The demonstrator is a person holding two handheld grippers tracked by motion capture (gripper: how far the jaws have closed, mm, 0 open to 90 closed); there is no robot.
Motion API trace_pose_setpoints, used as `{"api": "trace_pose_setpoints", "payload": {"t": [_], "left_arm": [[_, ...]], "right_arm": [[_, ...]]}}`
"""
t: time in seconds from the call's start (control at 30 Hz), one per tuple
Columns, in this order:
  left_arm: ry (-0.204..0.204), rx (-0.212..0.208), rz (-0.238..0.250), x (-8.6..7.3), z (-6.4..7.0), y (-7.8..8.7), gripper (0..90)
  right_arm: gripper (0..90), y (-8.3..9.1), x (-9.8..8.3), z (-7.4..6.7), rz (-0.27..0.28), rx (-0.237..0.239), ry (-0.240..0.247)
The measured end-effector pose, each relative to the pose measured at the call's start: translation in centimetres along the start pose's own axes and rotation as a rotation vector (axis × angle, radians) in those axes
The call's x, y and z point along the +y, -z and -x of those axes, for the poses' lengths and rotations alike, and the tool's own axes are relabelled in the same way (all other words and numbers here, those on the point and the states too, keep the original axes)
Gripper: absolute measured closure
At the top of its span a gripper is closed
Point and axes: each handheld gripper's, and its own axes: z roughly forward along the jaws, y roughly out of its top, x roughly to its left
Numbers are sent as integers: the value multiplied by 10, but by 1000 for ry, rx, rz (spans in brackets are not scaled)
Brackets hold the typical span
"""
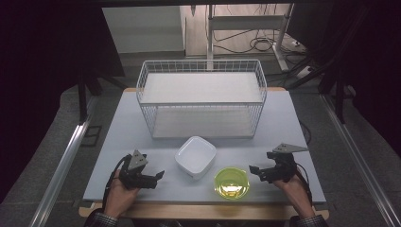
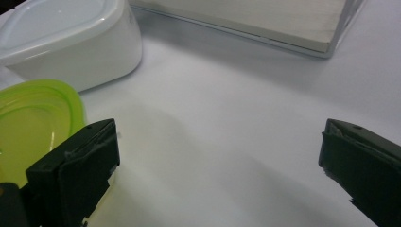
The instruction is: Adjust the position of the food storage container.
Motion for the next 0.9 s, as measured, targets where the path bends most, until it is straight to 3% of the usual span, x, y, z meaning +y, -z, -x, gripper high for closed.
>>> {"api": "trace_pose_setpoints", "payload": {"t": [0.17, 0.6, 0.77, 0.87, 0.9], "left_arm": [[34, -42, 30, -1, -4, 0, 79], [15, -63, 37, -2, -3, -2, 73], [2, -65, 41, -2, -1, -1, 72], [-4, -68, 40, -2, -1, -2, 71], [-4, -68, 40, -2, -1, -2, 71]], "right_arm": [[0, 3, 0, 4, 10, -30, -24], [14, 1, 0, -1, -6, -28, -4], [70, 2, 3, -3, -15, -28, -11], [178, 5, 6, -7, -23, -43, 12], [178, 5, 6, -7, -23, -43, 12]]}}
